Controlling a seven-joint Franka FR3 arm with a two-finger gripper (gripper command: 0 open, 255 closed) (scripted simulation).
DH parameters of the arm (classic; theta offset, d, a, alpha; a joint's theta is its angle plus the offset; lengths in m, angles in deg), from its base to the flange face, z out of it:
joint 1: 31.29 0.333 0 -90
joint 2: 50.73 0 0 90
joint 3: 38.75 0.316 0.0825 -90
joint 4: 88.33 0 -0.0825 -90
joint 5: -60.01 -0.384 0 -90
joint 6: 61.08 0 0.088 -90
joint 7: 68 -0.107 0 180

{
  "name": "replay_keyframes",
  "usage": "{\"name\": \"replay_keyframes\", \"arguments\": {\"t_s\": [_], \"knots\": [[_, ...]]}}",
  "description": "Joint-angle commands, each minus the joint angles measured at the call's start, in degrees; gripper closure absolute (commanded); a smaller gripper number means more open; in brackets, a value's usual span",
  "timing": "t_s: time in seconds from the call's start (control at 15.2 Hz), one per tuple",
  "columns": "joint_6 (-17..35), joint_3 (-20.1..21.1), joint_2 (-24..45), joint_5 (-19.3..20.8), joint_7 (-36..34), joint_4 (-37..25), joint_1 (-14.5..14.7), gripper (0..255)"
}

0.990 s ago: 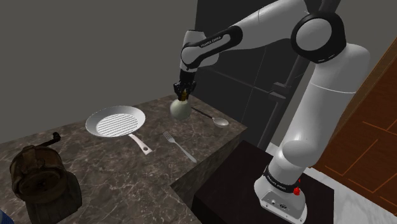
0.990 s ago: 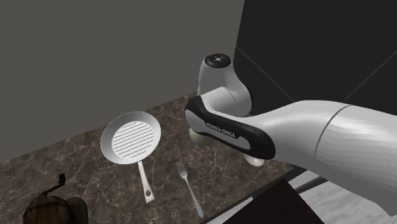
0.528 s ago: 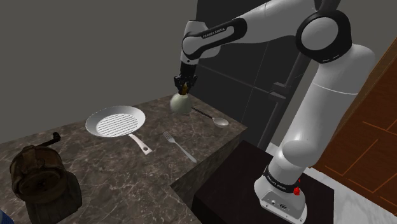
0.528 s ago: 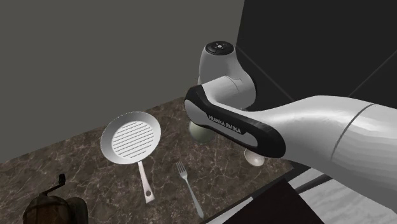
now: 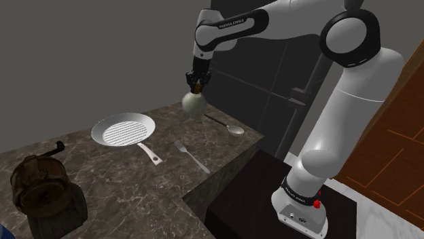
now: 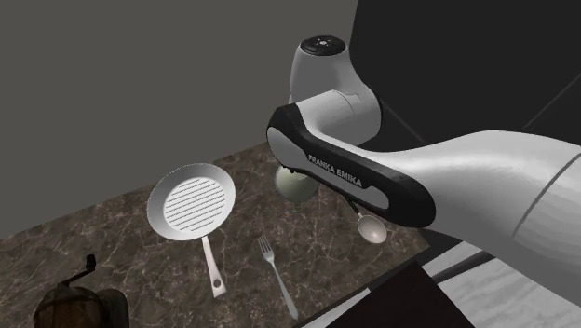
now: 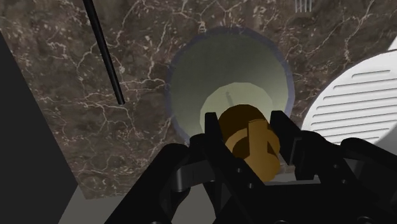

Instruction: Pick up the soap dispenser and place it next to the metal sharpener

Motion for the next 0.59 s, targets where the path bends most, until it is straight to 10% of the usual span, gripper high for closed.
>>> {"name": "replay_keyframes", "arguments": {"t_s": [0.0,0.53], "knots": [[-1.46,0.0,-0.51,0.03,-0.06,-0.97,0.0,255],[-7.5,-0.02,-1.17,0.12,-0.24,-6.35,-0.02,255]]}}
